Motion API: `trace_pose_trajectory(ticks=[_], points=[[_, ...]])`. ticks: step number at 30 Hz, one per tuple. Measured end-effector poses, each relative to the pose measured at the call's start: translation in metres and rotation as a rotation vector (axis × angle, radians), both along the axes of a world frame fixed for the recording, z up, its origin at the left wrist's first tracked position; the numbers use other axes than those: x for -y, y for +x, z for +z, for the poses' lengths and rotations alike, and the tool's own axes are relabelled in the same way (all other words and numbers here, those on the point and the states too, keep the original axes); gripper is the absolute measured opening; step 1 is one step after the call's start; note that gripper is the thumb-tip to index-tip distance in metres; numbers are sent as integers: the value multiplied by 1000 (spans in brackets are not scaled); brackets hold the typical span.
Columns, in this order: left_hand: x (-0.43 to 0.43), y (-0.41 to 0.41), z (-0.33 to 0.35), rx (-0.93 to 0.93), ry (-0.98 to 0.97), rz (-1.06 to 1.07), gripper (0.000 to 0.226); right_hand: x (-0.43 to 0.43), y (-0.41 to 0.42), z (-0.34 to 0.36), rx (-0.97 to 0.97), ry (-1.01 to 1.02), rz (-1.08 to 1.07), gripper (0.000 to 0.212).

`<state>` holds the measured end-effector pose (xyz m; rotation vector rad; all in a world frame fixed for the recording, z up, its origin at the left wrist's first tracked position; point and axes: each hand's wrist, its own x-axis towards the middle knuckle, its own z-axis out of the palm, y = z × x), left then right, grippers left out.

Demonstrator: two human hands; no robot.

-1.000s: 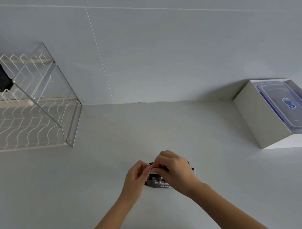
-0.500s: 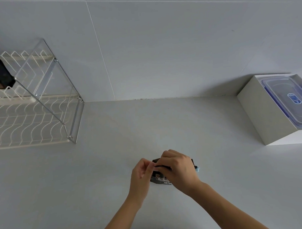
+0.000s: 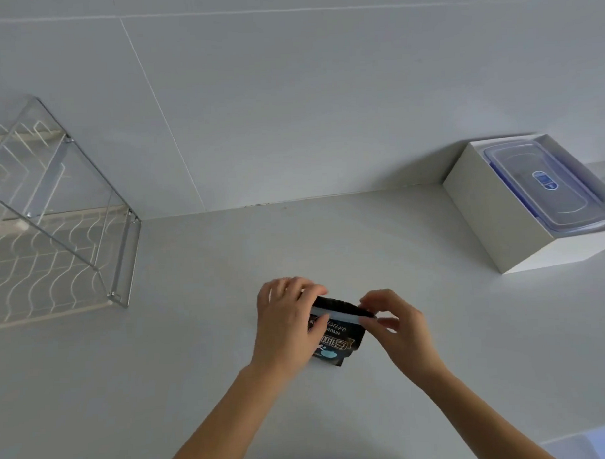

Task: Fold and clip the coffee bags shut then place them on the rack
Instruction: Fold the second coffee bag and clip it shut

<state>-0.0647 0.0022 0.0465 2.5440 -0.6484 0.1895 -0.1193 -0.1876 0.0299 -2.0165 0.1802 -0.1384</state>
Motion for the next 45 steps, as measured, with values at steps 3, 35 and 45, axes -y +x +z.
trace_pose_trajectory(ticks=[3, 35, 45], points=[[17, 5, 6, -27, 113, -194, 18, -5, 0, -4, -19, 106, 1, 26], [5, 6, -11, 118, 26, -392, 38, -17, -2, -34, 38, 202, 6, 16], [1, 18, -7, -67, 141, -319, 29, -12, 16, -17, -31, 168, 106, 30]])
